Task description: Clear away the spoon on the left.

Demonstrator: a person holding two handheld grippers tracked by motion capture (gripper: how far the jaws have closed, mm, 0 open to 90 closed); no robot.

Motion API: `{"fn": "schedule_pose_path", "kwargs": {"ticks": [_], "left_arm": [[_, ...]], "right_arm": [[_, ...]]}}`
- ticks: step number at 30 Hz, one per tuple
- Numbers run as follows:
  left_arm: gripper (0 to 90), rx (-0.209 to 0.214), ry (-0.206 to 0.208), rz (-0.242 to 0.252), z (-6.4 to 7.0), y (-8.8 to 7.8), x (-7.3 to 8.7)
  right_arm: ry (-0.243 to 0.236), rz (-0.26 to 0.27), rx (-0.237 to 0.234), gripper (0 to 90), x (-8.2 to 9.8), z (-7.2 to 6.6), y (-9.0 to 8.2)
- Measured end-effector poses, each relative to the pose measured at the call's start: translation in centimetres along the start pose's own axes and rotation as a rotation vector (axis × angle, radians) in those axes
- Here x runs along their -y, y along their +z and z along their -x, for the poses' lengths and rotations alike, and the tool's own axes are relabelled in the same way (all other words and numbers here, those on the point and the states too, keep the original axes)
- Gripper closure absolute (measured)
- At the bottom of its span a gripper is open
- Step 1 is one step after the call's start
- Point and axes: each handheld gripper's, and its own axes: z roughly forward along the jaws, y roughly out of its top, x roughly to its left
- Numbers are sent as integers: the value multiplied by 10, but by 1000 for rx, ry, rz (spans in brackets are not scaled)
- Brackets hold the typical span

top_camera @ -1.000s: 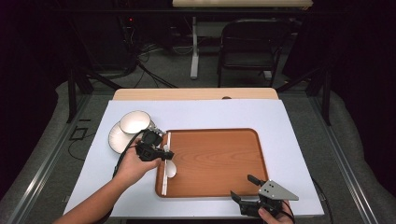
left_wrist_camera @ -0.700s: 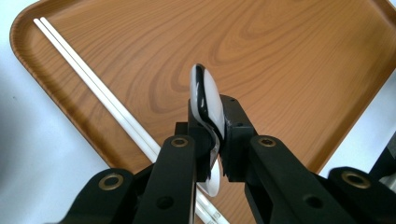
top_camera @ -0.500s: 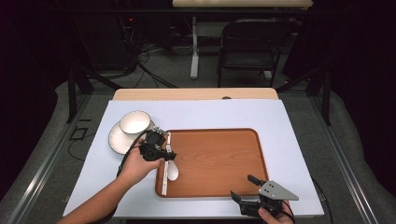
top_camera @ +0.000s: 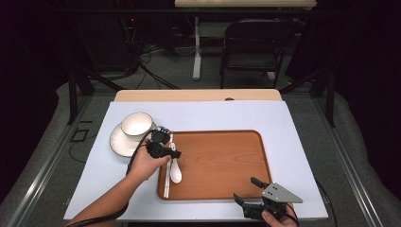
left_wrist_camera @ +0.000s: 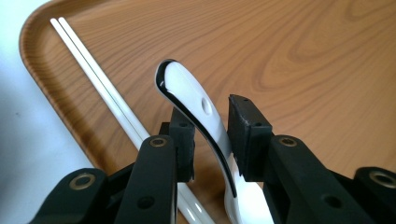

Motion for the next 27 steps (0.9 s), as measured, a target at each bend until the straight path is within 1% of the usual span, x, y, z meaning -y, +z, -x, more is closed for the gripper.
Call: {"fn": "schedule_pose_path", "kwargs": {"ticks": [2, 3, 6, 11, 15, 18, 21, 24, 27], "left_arm": [[713, 2, -20, -4, -3, 5, 0], [711, 2, -20, -4, -3, 5, 0], [703, 25, -70, -1, -10, 13, 0], [699, 38, -112, 6, -14, 19, 1], [686, 32, -115, 8, -15, 22, 2], [671, 16, -109, 6, -15, 24, 4], [657, 2, -110, 6, -16, 25, 5], [637, -19, -100, 8, -16, 25, 5], [619, -26, -112, 9, -16, 25, 4]], "right_arm": [[1, 1, 0, 144, 0, 0, 0], [1, 1, 0, 144, 0, 0, 0], [2, 0, -1, 144, 0, 0, 0], [2, 1, -2, 144, 0, 0, 0], [2, 0, -3, 144, 0, 0, 0], [3, 0, -3, 144, 0, 0, 0], [3, 0, -3, 144, 0, 0, 0], [2, -1, -3, 144, 0, 0, 0], [2, -1, -3, 144, 0, 0, 0]]}}
